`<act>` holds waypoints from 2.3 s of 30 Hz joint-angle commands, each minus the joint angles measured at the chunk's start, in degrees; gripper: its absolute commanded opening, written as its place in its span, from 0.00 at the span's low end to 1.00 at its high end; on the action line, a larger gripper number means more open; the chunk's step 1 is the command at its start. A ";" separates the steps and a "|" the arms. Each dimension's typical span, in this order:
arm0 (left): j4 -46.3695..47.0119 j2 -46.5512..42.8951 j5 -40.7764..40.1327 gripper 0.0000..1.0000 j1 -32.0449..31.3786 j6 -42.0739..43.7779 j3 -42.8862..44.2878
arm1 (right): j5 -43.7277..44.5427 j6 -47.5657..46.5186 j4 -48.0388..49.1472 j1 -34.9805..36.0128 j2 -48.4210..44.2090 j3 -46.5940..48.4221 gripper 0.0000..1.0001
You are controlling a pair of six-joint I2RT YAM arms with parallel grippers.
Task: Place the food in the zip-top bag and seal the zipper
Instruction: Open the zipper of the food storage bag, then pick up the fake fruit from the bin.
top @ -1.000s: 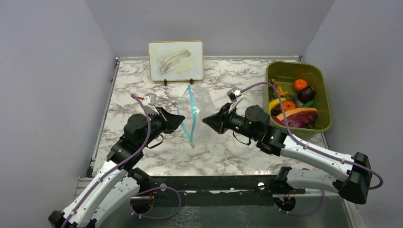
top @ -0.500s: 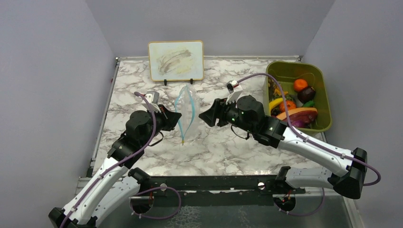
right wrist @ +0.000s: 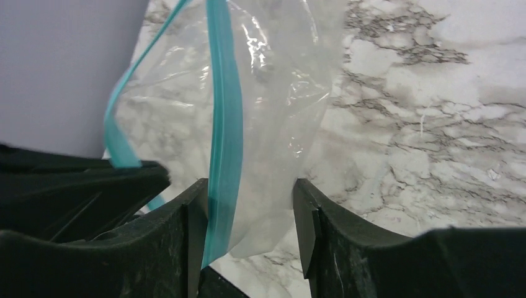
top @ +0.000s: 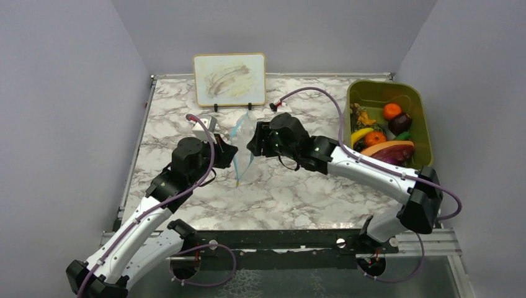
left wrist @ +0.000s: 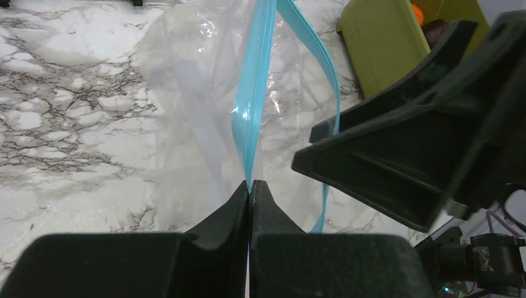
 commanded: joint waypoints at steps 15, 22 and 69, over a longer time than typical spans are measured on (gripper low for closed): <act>-13.89 4.34 -11.73 0.00 -0.12 6.93 7.88 | 17.71 -0.83 -3.92 -2.85 -4.64 -12.51 0.13; -6.64 3.51 3.84 0.09 -0.13 4.67 5.92 | 3.75 -4.28 6.64 -2.82 -6.09 -14.32 0.09; -3.85 4.34 1.59 0.00 -0.16 15.62 3.93 | 21.01 -20.04 -4.99 -4.04 -10.78 -0.25 0.82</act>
